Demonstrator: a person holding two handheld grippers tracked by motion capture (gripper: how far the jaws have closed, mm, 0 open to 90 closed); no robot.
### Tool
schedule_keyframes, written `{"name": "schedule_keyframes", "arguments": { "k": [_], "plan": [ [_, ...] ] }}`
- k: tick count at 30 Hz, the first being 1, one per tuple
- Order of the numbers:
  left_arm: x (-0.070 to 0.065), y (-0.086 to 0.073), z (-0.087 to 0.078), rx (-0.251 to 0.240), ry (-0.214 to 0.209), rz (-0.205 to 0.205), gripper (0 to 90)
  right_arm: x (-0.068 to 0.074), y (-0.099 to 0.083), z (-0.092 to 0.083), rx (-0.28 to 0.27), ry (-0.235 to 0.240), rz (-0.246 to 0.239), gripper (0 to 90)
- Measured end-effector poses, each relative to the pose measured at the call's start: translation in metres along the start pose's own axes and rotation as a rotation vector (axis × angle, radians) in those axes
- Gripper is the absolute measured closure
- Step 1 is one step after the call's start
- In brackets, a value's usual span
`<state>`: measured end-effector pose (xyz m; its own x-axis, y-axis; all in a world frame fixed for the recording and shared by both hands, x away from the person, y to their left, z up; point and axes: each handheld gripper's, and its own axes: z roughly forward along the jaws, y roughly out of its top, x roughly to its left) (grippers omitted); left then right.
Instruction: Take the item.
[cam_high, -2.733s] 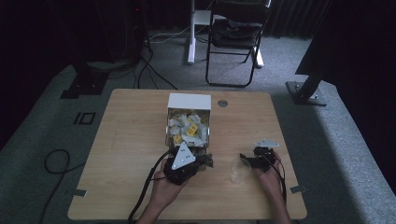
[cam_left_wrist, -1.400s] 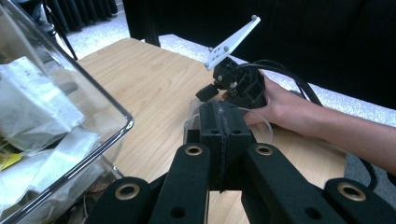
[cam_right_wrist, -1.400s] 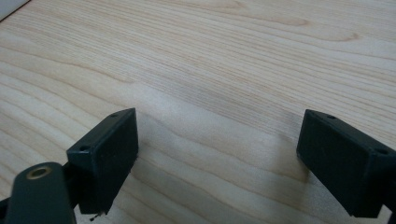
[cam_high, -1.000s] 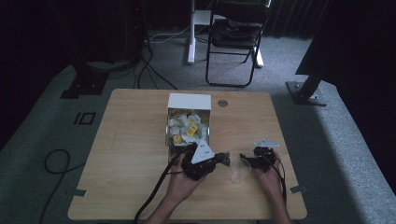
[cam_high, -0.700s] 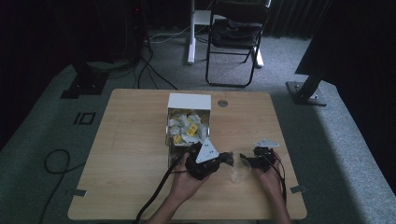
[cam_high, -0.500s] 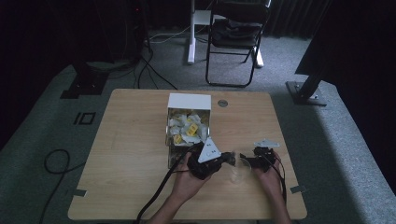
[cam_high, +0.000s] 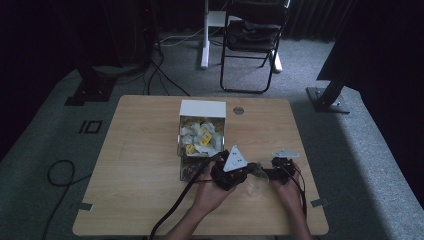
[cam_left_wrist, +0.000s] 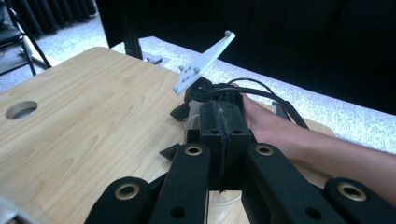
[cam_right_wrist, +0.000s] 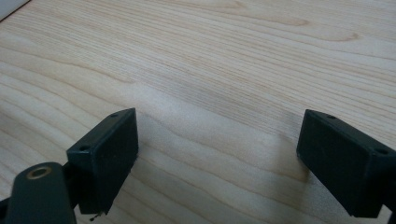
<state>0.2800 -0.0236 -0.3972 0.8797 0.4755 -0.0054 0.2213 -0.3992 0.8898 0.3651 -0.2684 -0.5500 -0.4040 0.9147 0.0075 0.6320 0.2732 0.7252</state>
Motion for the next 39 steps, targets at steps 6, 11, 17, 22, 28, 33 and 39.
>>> {"name": "schedule_keyframes", "arguments": {
  "k": [6,11,17,22,28,33,39],
  "plan": [
    [-0.003,0.004,0.008,0.007,-0.008,0.009,90.0,0.000,0.000,0.000,0.001,0.000,-0.001,12.3],
    [-0.005,0.005,0.013,0.012,-0.012,0.011,90.0,0.000,0.000,0.000,0.001,0.000,-0.001,12.3],
    [-0.007,0.006,0.018,0.017,-0.013,0.014,90.0,0.000,0.000,0.000,0.001,0.000,-0.001,12.3],
    [-0.008,0.007,0.022,0.026,-0.016,0.019,90.0,0.000,0.000,0.000,0.001,0.000,-0.001,12.3],
    [-0.010,0.006,0.026,0.029,-0.026,0.025,72.4,0.000,0.000,0.000,0.001,0.000,-0.001,12.3],
    [-0.009,0.006,0.022,0.016,-0.018,0.023,63.7,0.000,0.000,0.000,0.001,0.000,-0.001,12.3],
    [-0.005,0.004,0.013,0.001,-0.005,0.013,60.2,0.000,0.000,0.000,0.001,0.000,-0.001,12.3]
  ]
}}
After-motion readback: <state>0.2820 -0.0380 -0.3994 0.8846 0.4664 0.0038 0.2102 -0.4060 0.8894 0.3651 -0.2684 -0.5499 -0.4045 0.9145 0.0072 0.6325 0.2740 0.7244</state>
